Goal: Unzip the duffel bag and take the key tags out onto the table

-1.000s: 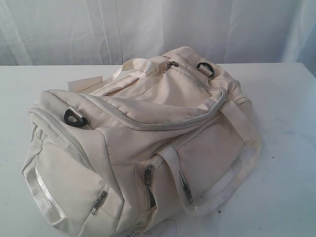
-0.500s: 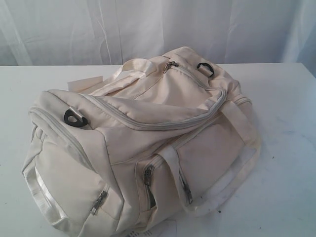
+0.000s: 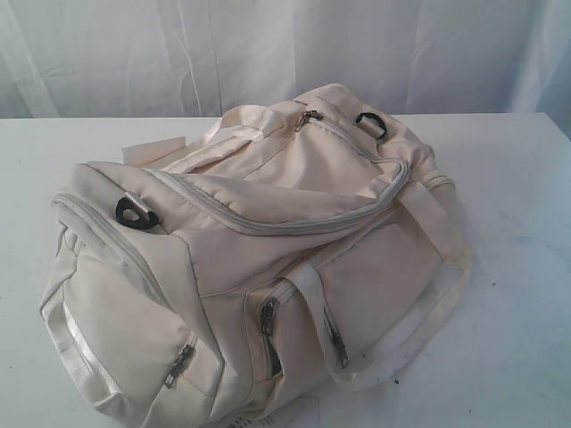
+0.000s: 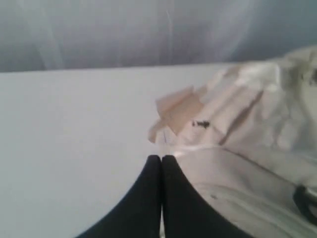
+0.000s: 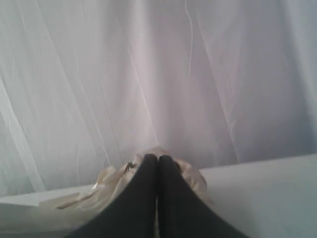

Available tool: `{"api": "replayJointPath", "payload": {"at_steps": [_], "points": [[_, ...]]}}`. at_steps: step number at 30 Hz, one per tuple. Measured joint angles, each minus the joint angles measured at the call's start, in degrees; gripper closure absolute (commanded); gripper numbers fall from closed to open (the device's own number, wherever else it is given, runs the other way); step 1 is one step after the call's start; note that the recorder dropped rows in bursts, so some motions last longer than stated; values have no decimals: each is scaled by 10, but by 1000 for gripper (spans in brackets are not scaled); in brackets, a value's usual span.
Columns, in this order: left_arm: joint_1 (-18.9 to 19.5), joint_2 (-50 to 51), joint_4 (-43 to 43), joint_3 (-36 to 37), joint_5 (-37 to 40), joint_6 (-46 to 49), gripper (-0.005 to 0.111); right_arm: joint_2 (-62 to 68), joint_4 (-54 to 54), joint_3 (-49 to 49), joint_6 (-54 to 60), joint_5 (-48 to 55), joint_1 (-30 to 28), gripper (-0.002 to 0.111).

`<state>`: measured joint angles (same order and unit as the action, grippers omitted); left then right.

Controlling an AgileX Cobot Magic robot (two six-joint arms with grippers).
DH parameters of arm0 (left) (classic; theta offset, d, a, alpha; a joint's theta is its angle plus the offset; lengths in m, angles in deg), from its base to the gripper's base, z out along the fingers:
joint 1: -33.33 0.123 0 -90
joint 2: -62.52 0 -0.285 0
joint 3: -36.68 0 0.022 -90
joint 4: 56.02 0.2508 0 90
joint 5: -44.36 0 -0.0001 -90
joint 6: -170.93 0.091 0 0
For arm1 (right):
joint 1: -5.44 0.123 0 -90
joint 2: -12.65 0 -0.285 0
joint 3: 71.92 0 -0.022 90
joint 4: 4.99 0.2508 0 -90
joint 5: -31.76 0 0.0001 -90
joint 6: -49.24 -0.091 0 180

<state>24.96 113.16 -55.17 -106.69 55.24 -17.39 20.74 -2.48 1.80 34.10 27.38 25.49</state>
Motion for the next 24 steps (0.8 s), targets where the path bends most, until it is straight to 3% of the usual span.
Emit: {"api": "replayJointPath", "payload": {"at_steps": [8,13,21,24], "points": [[-130,119,-44,-132,195,151,107,38,2,-101,-3,189,0,108],[-190,149,-125,-157,248,259,107,143,-3,-173,2,275,0,108],[-241,157,-216,-158,261,380,107,407,11,-337,137,454,0,108],[-241,162,-220,-158,261,392,105,543,98,-417,236,521,0,108]]}}
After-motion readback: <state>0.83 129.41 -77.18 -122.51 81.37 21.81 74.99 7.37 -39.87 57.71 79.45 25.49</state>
